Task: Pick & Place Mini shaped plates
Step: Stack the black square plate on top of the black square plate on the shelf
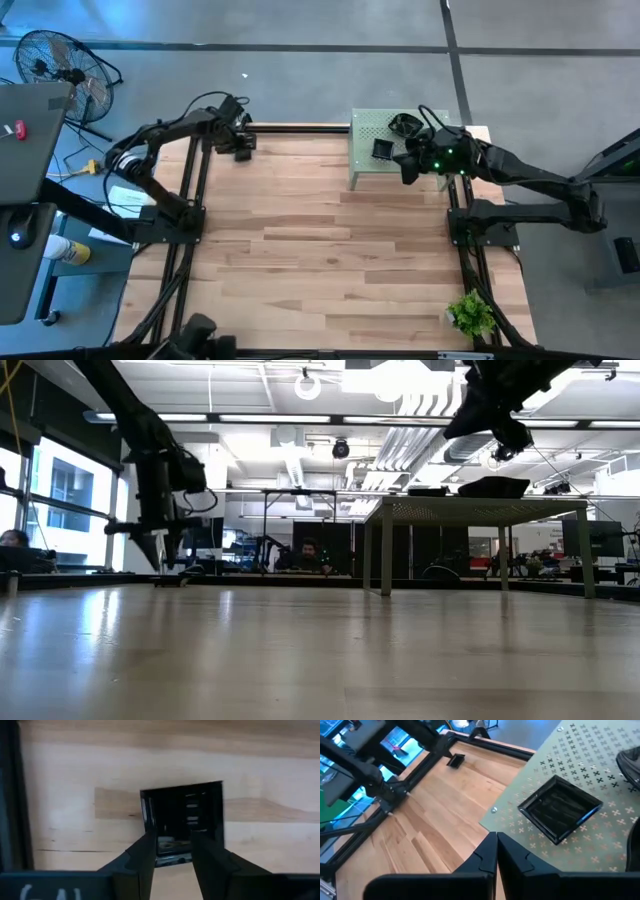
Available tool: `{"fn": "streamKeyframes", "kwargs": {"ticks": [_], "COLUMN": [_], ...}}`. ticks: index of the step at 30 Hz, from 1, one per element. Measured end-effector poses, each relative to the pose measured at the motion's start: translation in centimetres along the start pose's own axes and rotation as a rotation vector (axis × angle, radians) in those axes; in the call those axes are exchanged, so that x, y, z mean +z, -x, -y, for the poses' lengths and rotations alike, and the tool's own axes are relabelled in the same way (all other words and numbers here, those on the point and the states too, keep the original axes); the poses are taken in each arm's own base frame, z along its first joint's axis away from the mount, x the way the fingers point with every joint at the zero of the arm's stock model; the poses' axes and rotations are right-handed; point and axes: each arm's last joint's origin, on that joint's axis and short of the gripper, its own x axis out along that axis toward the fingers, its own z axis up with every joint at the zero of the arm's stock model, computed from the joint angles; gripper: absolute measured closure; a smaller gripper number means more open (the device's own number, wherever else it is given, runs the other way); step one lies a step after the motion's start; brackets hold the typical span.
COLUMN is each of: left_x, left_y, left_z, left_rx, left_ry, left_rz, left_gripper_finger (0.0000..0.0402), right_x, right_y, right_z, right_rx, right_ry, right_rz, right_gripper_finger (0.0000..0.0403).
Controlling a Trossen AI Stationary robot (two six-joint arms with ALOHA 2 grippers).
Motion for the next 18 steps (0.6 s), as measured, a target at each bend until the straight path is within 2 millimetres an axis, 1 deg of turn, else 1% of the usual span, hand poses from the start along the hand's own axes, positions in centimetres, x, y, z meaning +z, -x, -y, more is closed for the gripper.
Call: {"fn": "streamKeyframes", "kwargs": {"ticks": [3,6,8,12,15,18], "left_x": [0.1,0.8,0.8,1.0,0.9,1.5], "left_y": [-1.1,-1.2,-1.3,-1.4,-2.0,-2.1], "left_z": [0.0,0.3,0.3,0.4,0.3,0.7], "left_rx": [0.061,0.082,0.095,0.092,0.120,0.134], "left_ry": [0.012,0.053,0.082,0.071,0.062,0.072], "left_rz": [-0.036,-0.011,-0.017,-0.012,-0.035,-0.041], "left_gripper_finger": [0.0278,0.0278,0.0278,0.0278,0.0278,0.0278], "right_x": [0.2,0.2,0.2,0.2,0.2,0.2], "right_y": [0.0,0.0,0.0,0.0,0.0,0.0], "right_z": [-0.1,-0.1,-0.1,-0.2,-0.2,-0.2], "right_rx": [0.012,0.013,0.018,0.023,0.023,0.024], "right_ry": [0.021,0.031,0.035,0.040,0.053,0.058], "right_rz": [0.017,0.020,0.017,0.014,0.014,0.014], "right_gripper_finger": [0.0401,0.0399,0.0400,0.0400,0.0399,0.0401]}}
